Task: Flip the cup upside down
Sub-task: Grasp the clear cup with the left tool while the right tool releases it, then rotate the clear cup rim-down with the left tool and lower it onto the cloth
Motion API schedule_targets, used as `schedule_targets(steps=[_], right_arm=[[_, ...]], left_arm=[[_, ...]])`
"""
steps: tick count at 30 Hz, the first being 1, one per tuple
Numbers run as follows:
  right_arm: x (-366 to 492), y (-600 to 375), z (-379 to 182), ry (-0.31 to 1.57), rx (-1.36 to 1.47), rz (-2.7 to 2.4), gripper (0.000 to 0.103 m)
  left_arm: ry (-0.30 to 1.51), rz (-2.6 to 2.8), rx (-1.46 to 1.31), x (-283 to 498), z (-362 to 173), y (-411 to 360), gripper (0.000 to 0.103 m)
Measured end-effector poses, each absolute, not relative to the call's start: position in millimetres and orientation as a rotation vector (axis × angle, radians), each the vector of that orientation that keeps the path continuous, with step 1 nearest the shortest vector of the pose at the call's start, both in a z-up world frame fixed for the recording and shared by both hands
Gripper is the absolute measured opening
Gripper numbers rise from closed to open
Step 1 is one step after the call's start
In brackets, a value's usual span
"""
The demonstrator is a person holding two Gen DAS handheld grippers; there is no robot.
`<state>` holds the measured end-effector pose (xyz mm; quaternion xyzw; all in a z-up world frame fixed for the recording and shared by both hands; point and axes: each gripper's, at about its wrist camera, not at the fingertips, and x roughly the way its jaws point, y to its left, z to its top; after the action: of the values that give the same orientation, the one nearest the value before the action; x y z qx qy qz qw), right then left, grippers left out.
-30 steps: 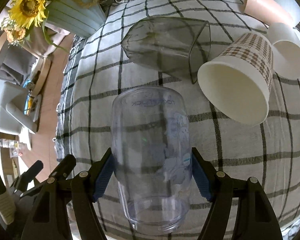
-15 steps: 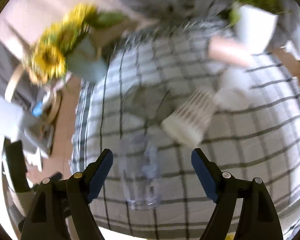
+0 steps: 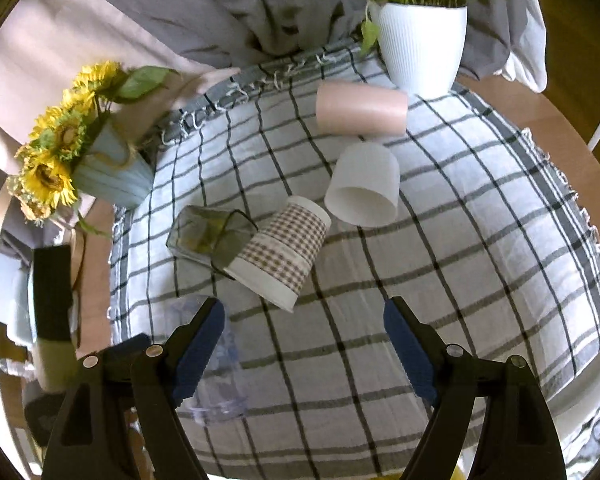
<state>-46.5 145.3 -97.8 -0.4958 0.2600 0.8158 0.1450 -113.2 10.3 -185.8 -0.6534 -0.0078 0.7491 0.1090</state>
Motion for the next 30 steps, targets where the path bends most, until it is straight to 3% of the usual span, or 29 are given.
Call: schedule_targets(steps=[5, 11, 30], right_arm=[[-49.0, 146.3, -105.8, 0.743, -1.458, 2.344, 0.082], [-52.8, 147.3, -114.9, 0.730, -1.502, 2.321, 0.082], [-44.6, 151.2, -78.9, 0.717, -1.424, 2.414, 0.082]], left_arm=[[-0.035, 2.202, -1.963, -118.2, -195.5, 8.8, 0.094], [-0.065, 2.178, -1.978, -119.8, -203.7, 9.7, 0.072], [-0.010, 2.376, -1.699, -98.9, -137.4, 6.0, 0.072]])
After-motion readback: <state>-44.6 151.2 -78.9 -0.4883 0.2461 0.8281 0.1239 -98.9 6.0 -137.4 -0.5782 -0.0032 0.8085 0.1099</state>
